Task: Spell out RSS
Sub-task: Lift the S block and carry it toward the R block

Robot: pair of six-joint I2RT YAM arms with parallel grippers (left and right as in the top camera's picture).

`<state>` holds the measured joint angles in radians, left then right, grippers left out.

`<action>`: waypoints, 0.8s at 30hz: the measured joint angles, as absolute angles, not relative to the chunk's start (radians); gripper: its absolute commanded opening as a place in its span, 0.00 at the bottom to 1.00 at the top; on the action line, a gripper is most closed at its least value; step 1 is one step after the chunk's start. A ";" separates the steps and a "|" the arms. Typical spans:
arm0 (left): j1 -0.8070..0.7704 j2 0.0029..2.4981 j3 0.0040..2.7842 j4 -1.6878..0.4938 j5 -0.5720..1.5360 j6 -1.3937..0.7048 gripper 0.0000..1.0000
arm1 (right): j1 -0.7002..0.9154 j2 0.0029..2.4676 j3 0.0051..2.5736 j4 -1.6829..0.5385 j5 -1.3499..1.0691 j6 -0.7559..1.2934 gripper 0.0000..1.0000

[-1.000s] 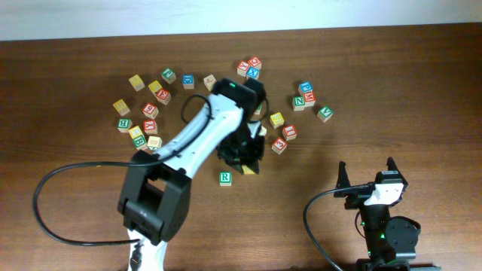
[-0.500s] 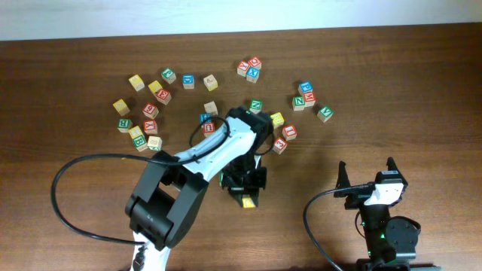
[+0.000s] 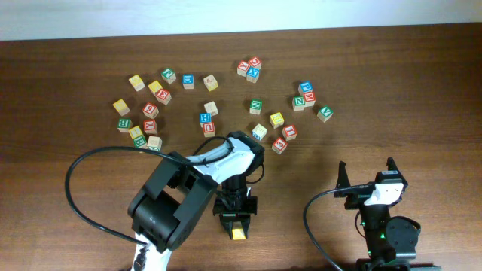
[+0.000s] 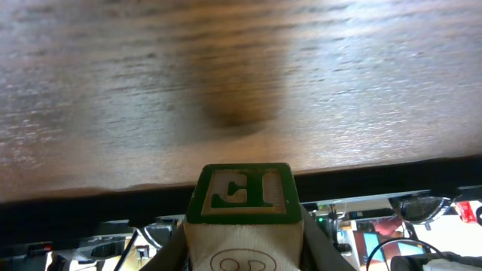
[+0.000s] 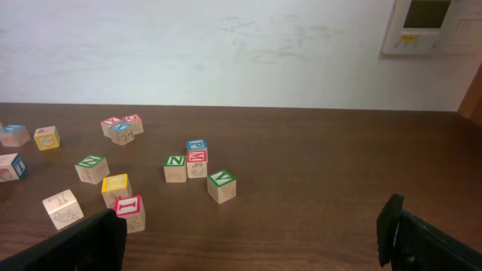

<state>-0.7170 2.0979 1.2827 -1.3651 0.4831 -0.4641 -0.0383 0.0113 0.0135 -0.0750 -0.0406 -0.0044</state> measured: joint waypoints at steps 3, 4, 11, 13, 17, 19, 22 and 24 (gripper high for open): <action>-0.717 2.098 1.283 -1.351 0.488 -0.464 0.32 | -0.038 0.011 0.014 -0.075 -0.041 -0.004 0.98; -0.717 2.098 1.283 -1.344 0.488 -0.464 0.36 | -0.038 0.011 0.014 -0.075 -0.041 -0.004 0.98; -0.717 2.098 1.283 -1.302 0.491 -0.456 0.42 | -0.038 0.011 0.014 -0.075 -0.041 -0.004 0.98; -0.717 2.098 1.283 -1.299 0.490 -0.456 0.40 | -0.038 0.011 0.014 -0.075 -0.041 -0.004 0.98; -0.717 2.098 1.283 -1.296 0.486 -0.453 0.31 | -0.038 0.011 0.014 -0.075 -0.041 -0.004 0.98; -0.717 2.098 1.283 -1.298 0.482 -0.453 0.31 | -0.038 0.011 0.014 -0.075 -0.041 -0.004 0.98; -0.717 2.098 1.296 -1.332 0.466 -0.436 0.34 | -0.038 0.011 0.014 -0.075 -0.041 -0.004 0.98; -0.717 2.099 1.344 -1.397 0.421 -0.434 0.36 | -0.038 0.011 0.014 -0.075 -0.041 -0.004 0.98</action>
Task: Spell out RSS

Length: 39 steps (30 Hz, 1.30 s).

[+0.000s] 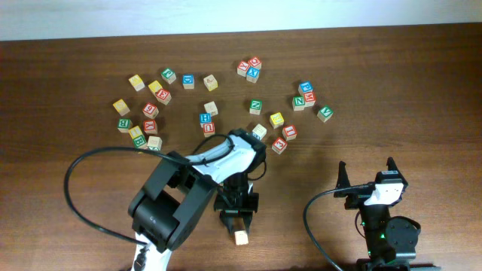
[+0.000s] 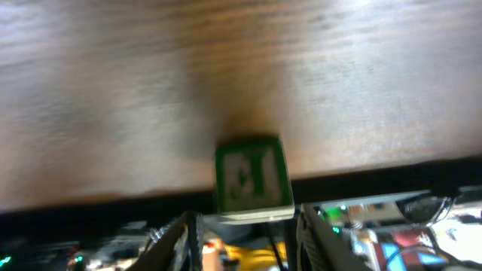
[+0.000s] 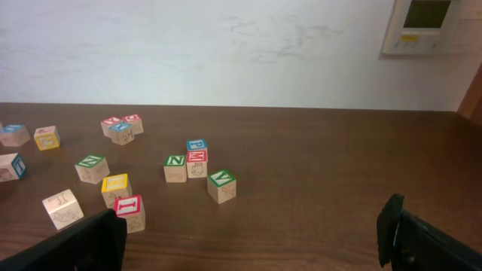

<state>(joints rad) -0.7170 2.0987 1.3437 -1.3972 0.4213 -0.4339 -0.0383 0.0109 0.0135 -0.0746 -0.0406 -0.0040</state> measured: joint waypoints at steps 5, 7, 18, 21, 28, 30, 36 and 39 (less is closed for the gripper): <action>-0.717 2.087 1.525 -1.469 0.301 -0.426 0.42 | -0.038 0.011 0.014 -0.075 -0.041 -0.004 0.98; -0.717 2.073 1.582 -1.490 0.261 -0.423 0.43 | -0.038 0.011 0.014 -0.075 -0.041 -0.004 0.98; -0.610 1.752 1.734 -1.565 0.096 -0.449 0.46 | -0.038 0.011 0.014 -0.075 -0.041 -0.004 0.98; -0.631 1.663 1.734 -1.579 0.078 -0.471 0.46 | -0.038 0.011 0.014 -0.075 -0.041 -0.004 0.98; -0.777 1.533 1.508 -1.487 0.017 -0.675 0.49 | -0.038 0.011 0.014 -0.075 -0.041 -0.004 0.98; -0.815 1.533 1.383 -1.407 0.012 -0.758 0.49 | -0.038 0.011 0.014 -0.075 -0.041 -0.004 0.98; -0.905 1.534 1.087 -1.136 0.078 -0.947 0.49 | -0.038 0.011 0.014 -0.075 -0.040 -0.004 0.98; -0.943 1.534 1.028 -1.095 0.126 -1.008 0.49 | -0.038 0.011 0.014 -0.075 -0.040 -0.004 0.98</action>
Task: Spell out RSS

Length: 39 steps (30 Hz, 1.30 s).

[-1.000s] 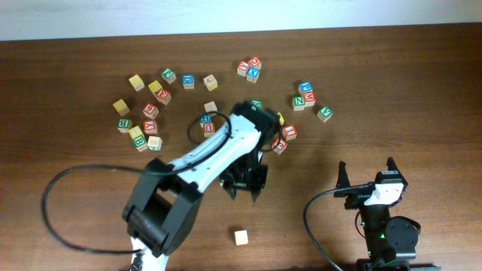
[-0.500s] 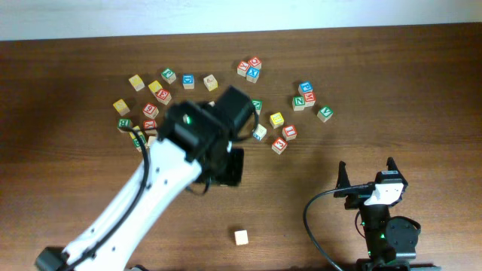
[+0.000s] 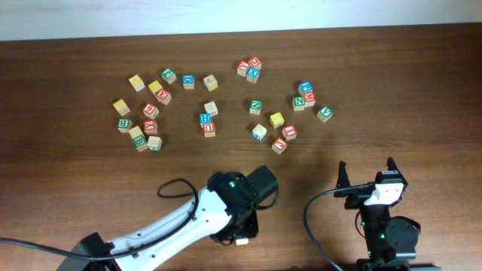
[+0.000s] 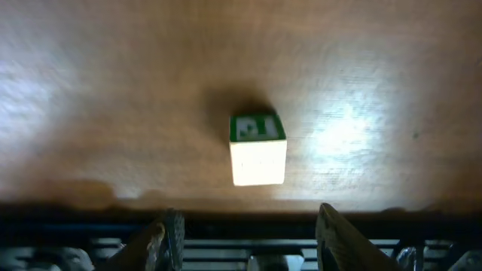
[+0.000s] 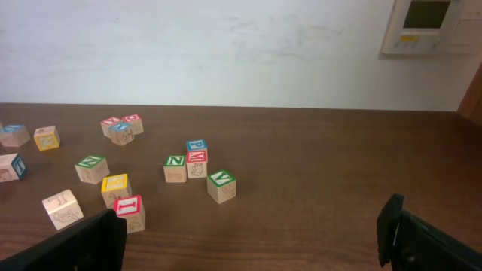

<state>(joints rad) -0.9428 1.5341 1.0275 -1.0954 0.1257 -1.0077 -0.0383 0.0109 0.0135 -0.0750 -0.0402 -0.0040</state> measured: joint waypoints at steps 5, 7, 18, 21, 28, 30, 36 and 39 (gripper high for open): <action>-1.003 1.534 1.000 -1.042 0.108 -1.098 0.48 | -0.038 0.011 0.014 -0.075 -0.040 -0.004 0.98; -1.032 1.534 0.982 -0.993 0.100 -1.120 0.48 | -0.038 0.011 0.014 -0.075 -0.040 -0.004 0.98; -1.081 1.534 0.887 -0.902 0.075 -1.238 0.62 | -0.038 0.011 0.014 -0.075 -0.040 -0.004 0.98; -1.079 1.534 0.887 -0.897 0.071 -1.251 0.64 | -0.038 0.011 0.014 -0.075 -0.040 -0.004 0.98; -1.077 1.541 0.887 -0.882 0.075 -1.251 0.64 | -0.038 0.011 0.014 -0.075 -0.040 -0.004 0.98; -1.069 1.561 0.887 -0.873 0.080 -1.250 0.63 | -0.038 0.011 0.014 -0.075 -0.040 -0.004 0.98; -0.989 1.628 0.887 -0.844 0.120 -1.199 0.58 | -0.038 0.011 0.014 -0.075 -0.040 -0.004 0.98; -0.972 1.630 0.887 -0.833 0.124 -1.177 0.53 | -0.038 0.011 0.014 -0.075 -0.040 -0.004 0.98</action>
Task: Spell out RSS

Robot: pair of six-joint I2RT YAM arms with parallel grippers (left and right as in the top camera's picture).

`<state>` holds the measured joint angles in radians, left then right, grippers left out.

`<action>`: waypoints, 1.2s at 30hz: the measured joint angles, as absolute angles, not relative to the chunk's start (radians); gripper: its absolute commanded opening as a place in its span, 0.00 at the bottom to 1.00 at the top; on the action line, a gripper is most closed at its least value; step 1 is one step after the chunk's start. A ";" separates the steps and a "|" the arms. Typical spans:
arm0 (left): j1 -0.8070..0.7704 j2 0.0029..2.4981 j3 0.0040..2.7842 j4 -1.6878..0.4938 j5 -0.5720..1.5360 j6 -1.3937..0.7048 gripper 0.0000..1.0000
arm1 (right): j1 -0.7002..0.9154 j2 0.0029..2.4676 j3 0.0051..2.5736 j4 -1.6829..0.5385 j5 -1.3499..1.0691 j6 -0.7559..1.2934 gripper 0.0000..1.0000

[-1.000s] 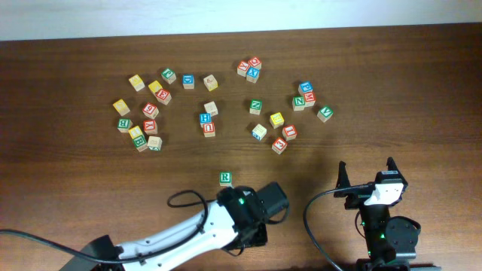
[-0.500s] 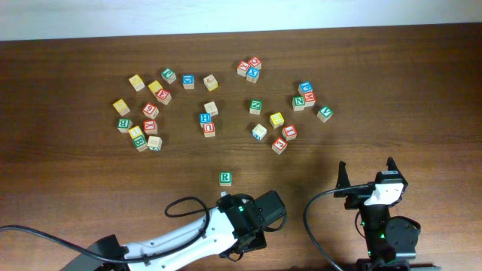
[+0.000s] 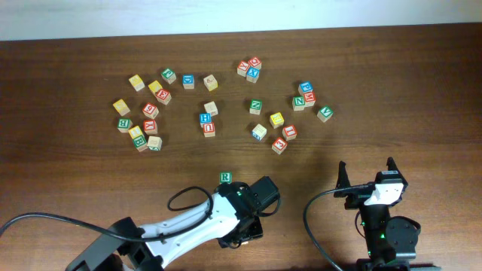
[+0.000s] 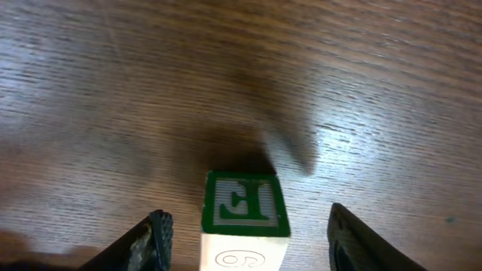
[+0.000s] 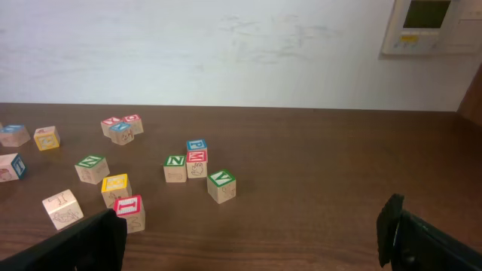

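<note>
A wooden block with a green letter face (image 4: 245, 205) stands on the table between the fingers of my open left gripper (image 4: 248, 229), touching neither. The overhead view shows a green R block (image 3: 224, 178) just beyond the left arm (image 3: 245, 211), whose fingers cannot be made out there. My right gripper (image 5: 248, 241) is open and holds nothing; it sits at the front right (image 3: 367, 175). Many more letter blocks (image 3: 207, 120) lie scattered across the far half of the table.
Loose blocks lie in a left group (image 3: 143, 113), a middle group (image 3: 260, 124) and a right group (image 3: 307, 98). The nearest to the right gripper are a red I block (image 5: 129, 211) and a green block (image 5: 221, 184). The table's front edge runs close behind both arms.
The green block was alone near the front edge, well ahead of the open left fingers. Now it is between those fingers, and the overhead view shows it further in from the edge. The right arm is unmoved.
My left gripper was shut on the green-faced block just above the table near the front edge. Then it was open with the block set down there. Later it was drawn back from the block. Now the open fingers flank the block again.
</note>
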<state>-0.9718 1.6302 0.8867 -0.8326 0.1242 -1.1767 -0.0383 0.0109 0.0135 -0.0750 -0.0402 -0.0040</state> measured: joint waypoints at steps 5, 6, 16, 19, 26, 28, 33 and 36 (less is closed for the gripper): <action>-0.972 1.630 0.887 -0.832 0.147 -1.164 0.49 | -0.038 0.011 0.014 -0.075 -0.040 -0.004 0.98; -0.972 1.630 0.887 -0.832 0.151 -1.163 0.47 | -0.038 0.011 0.014 -0.075 -0.040 -0.004 0.98; -0.972 1.649 0.871 -0.828 0.177 -1.152 0.33 | -0.038 0.011 0.014 -0.075 -0.040 -0.004 0.98; -0.972 1.650 0.871 -0.828 0.177 -1.151 0.29 | -0.038 0.011 0.014 -0.075 -0.040 -0.004 0.98; -0.965 1.650 0.871 -0.829 0.217 -1.090 0.23 | -0.038 0.011 0.014 -0.075 -0.040 -0.004 0.98; -0.959 1.650 0.871 -0.829 0.242 -1.065 0.23 | -0.038 0.011 0.014 -0.075 -0.040 -0.004 0.98; -0.900 1.650 0.882 -0.836 0.400 -0.955 0.21 | -0.038 0.011 0.014 -0.075 -0.040 -0.004 0.98; -0.801 1.650 0.883 -0.860 0.504 -0.886 0.19 | -0.038 0.011 0.014 -0.075 -0.040 -0.004 0.98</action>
<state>-0.8005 1.6497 0.8829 -0.8604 0.5037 -0.8856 -0.0383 0.0109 0.0135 -0.0750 -0.0402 -0.0040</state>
